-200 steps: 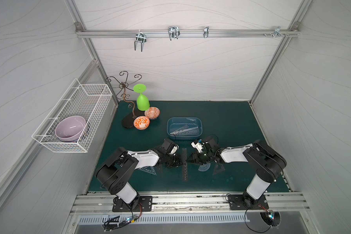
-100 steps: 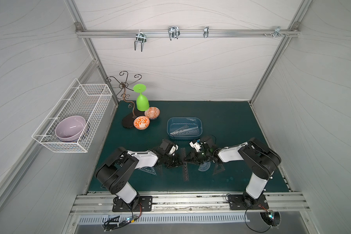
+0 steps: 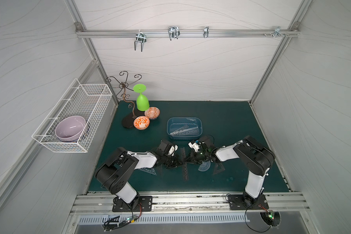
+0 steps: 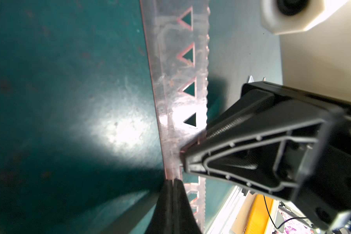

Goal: Put the scattered rulers into the storage box
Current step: Pick up the ruler from the center of the board.

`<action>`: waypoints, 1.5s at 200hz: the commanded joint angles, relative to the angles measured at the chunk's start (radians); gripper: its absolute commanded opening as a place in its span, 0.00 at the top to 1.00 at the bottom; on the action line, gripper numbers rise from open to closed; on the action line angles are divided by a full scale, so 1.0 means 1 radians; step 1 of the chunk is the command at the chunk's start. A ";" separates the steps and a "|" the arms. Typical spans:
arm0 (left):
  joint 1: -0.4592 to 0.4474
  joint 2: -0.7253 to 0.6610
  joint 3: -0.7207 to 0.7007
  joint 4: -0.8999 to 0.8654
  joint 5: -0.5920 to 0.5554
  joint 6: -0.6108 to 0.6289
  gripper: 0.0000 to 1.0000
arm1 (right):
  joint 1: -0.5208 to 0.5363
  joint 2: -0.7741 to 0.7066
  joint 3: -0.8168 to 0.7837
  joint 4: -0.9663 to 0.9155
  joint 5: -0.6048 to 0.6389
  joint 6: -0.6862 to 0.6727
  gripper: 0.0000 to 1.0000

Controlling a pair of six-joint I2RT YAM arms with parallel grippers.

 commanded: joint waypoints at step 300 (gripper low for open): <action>0.099 -0.161 0.275 -0.026 0.323 -0.058 0.30 | -0.320 -0.465 -0.158 0.208 -0.095 0.091 1.00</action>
